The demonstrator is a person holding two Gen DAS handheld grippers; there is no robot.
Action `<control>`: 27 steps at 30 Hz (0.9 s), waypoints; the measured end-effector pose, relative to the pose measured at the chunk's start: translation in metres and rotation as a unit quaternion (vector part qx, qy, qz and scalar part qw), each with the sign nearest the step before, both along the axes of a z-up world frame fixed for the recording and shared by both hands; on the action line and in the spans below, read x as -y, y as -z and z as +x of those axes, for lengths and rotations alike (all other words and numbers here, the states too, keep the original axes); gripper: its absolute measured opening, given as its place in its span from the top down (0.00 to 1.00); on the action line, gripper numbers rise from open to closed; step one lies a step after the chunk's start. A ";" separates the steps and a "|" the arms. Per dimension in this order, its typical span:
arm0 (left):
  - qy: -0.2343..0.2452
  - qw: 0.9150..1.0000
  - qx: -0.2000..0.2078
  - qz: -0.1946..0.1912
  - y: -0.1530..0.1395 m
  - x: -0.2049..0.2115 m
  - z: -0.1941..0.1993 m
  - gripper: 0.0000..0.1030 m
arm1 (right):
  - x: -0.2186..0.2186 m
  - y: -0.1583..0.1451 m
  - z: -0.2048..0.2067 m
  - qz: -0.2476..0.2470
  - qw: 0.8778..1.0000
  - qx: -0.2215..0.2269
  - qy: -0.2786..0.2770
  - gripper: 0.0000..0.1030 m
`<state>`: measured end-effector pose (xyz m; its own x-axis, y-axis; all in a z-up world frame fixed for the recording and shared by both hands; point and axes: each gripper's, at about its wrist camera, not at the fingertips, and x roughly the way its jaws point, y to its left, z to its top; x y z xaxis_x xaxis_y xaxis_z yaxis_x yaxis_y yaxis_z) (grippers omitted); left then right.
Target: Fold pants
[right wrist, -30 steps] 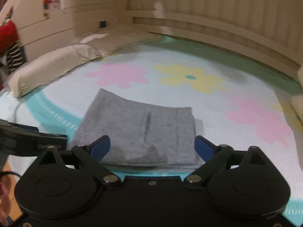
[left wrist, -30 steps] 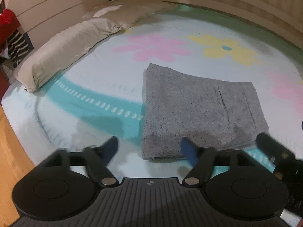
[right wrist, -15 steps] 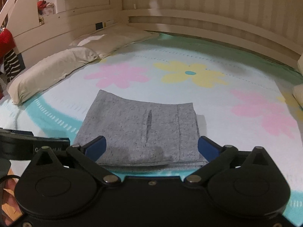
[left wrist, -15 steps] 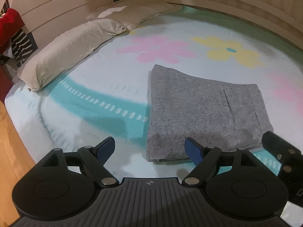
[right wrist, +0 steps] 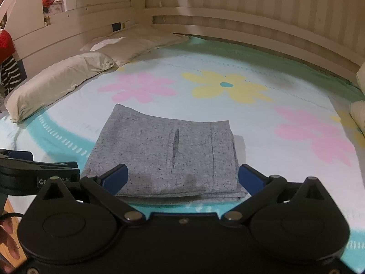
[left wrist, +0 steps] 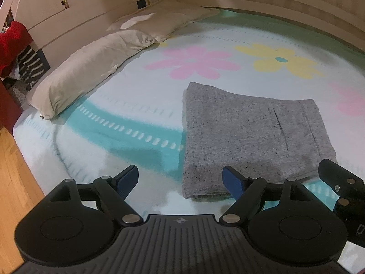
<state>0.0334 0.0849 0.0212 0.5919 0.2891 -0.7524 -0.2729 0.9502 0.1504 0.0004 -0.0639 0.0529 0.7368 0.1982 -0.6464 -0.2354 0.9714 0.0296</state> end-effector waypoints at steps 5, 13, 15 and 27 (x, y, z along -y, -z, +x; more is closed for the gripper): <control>-0.001 1.000 0.000 -0.002 0.000 -0.001 0.000 0.21 | 0.001 0.000 0.001 -0.003 1.000 0.000 0.000 0.00; 0.001 1.000 -0.003 -0.002 0.001 0.001 0.001 0.21 | 0.002 0.002 0.002 -0.003 1.000 -0.010 0.000 0.00; 0.001 1.000 -0.003 -0.004 0.001 0.001 0.001 0.21 | 0.002 0.002 0.002 -0.004 1.000 -0.011 0.001 0.00; 0.000 1.000 -0.003 -0.007 0.002 0.000 0.001 0.08 | 0.004 0.004 0.005 -0.001 1.000 -0.020 0.008 0.00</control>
